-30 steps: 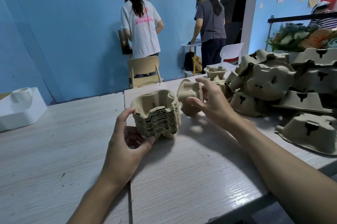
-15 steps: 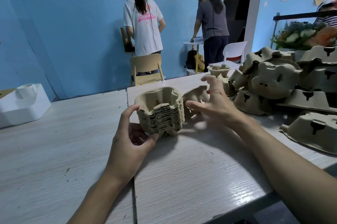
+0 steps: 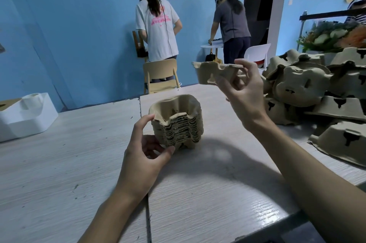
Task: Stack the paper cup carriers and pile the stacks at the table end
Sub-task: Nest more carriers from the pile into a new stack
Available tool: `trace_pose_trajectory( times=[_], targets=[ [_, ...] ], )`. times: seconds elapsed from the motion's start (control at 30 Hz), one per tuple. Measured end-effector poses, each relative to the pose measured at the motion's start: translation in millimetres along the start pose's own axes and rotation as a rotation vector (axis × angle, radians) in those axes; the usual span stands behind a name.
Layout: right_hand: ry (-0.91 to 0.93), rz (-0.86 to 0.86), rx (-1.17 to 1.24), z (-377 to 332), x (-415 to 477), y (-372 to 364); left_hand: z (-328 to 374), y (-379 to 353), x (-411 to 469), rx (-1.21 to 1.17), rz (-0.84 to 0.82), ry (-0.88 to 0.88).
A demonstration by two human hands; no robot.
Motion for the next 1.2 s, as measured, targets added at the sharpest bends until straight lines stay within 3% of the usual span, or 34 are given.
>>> trace_pose_trajectory(
  times=[0.1, 0.23, 0.5, 0.83, 1.0, 1.2],
  targets=[
    [0.021, -0.125, 0.139, -16.6, -9.8, -27.6, -0.7, -2.8, 0.1, -0.037, -0.019, 0.012],
    [-0.038, -0.347, 0.155, -13.6, -26.2, -59.4, 0.5, -5.7, 0.1, -0.035, -0.042, 0.02],
    [-0.199, -0.528, 0.152, 1.6, -41.4, -74.3, 0.4, -4.7, -0.7, -0.047, -0.031, 0.017],
    [-0.372, -0.582, 0.4, 4.5, -41.0, -77.7, -2.6, -4.1, -0.8, -0.041, -0.018, 0.016],
    [-0.287, -0.568, 0.128, 9.8, -45.0, -77.3, -1.7, -4.3, -0.9, -0.037, -0.019, 0.014],
    [-0.286, -0.584, 0.041, 16.7, -46.6, -76.0, -2.2, -5.3, -0.6, -0.042, -0.018, 0.014]
  ],
)
Point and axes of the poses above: each hand's wrist, its own x-axis towards the middle knuckle, its own y-axis out of the back of the hand, z = x × y, the point moved 10 cm from there along x, towards the middle knuckle, and after that the axes turned 4 degrees about z, right-handed, at the moved point
